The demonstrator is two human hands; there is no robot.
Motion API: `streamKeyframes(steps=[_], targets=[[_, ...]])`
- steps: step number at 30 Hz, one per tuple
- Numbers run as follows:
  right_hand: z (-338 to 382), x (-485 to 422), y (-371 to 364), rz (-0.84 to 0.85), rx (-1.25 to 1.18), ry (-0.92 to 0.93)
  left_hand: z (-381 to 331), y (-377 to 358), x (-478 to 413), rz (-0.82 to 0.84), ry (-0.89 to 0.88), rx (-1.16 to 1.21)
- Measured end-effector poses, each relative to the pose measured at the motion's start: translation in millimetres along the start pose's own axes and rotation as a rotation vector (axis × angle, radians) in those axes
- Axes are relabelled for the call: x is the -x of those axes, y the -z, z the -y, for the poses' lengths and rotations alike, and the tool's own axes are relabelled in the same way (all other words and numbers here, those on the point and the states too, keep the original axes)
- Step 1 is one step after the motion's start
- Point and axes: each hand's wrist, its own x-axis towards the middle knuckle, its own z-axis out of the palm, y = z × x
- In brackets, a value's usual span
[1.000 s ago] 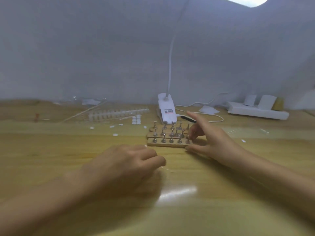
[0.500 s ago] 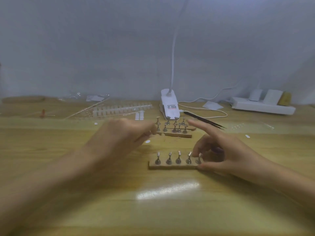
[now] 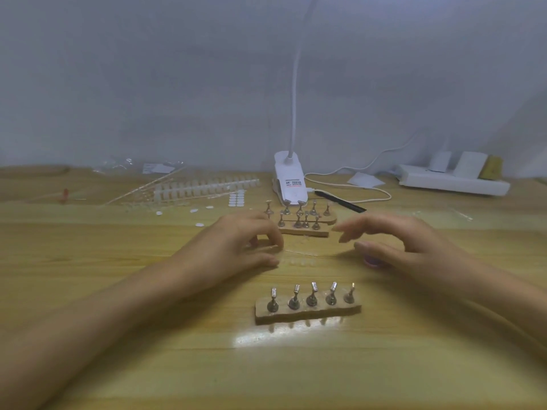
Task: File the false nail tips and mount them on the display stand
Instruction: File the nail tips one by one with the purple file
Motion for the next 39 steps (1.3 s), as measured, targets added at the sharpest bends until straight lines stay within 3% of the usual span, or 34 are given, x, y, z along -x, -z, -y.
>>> streamKeyframes(steps=[3,5,8,12,16,21,25,29,33,36,39], targets=[[-3.4,-17.6,-4.6,0.047,0.286,0.148,-4.9,-3.3,0.3,-0.006,-0.025,-0.064],[-9.7,-26.0,-10.1,0.036,0.357,0.142,-8.1,-5.6,0.8,0.053,-0.039,-0.161],[-13.1,-34.8,-20.2,-0.073,0.287,0.003,-11.8,-8.9,0.8,0.157,-0.080,-0.289],[-15.7,-50.0,-25.9,-0.121,0.187,-0.125,-11.6,-3.7,-0.4,0.153,-0.071,-0.260],[-15.6,-61.5,-26.6,-0.133,0.142,-0.134,-14.0,2.6,-0.5,0.131,-0.238,-0.480],[-17.3,-65.3,-23.7,-0.144,0.079,-0.145,-14.2,18.1,-3.5,0.204,-0.222,-0.600],[-19.4,-64.2,-15.0,-0.156,0.068,-0.192,-11.4,37.2,7.0,0.104,-0.408,-0.723],[-22.3,-57.2,-10.2,-0.158,0.077,-0.217,12.2,50.7,27.2,0.061,-0.451,-0.780],[-24.6,-50.5,-6.4,-0.155,0.085,-0.220,46.0,62.4,53.9,-0.002,-0.289,-0.874],[-24.7,-49.1,-5.6,-0.138,0.100,-0.203,66.2,68.4,64.5,0.026,0.031,-0.911],[-24.0,-50.5,-6.4,-0.114,0.131,-0.195,70.0,66.9,55.6,0.136,0.355,-0.775]])
